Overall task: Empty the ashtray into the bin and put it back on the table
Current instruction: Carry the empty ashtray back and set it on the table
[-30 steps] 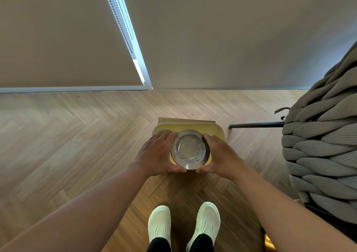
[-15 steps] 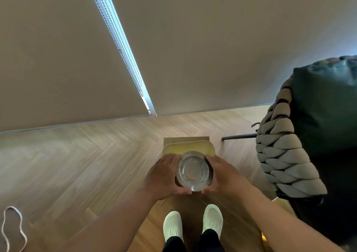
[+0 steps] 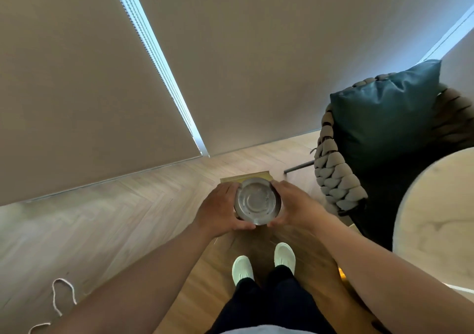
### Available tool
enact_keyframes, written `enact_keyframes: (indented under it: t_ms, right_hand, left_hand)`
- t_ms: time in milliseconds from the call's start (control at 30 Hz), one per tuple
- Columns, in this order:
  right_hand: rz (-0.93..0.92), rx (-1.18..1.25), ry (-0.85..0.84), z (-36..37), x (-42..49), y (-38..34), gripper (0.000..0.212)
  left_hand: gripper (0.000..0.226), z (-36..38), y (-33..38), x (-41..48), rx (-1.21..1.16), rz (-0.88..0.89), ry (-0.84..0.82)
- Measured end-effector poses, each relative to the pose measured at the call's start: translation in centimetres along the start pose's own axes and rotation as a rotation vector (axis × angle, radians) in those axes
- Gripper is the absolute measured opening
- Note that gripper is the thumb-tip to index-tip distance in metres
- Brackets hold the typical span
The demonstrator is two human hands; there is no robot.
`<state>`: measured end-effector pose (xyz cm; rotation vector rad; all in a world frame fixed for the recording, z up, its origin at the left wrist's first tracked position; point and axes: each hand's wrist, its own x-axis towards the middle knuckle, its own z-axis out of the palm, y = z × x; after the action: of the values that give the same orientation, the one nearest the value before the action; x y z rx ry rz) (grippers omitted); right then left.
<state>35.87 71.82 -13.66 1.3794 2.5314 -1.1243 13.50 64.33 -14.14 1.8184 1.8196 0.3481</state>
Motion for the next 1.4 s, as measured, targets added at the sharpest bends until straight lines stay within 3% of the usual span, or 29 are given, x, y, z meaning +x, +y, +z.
enact_keyframes:
  t_ms: [667,933,1133,1400]
  right_hand:
    - [0.102,-0.009,0.185,1.6,-11.4,-2.0,0.093]
    - [0.240,0.110,0.261,2.7,-17.1,-0.4,0.095]
    - [0.388,0.213,0.420,4.4,-24.7,1.3,0.095]
    - [0.605,0.279,0.508,8.8,-35.5,4.2,0.102]
  left_hand:
    - [0.101,-1.6,6.1,-6.2,0.055,0.200,-0.093]
    - [0.104,1.1,9.3,-5.1,0.081,0.353,-0.220]
    - [0.105,5.0,14.5,-5.0,0.139,0.526,-0.360]
    - [0.101,11.6,22.0,-8.8,0.147,0.737,-0.524]
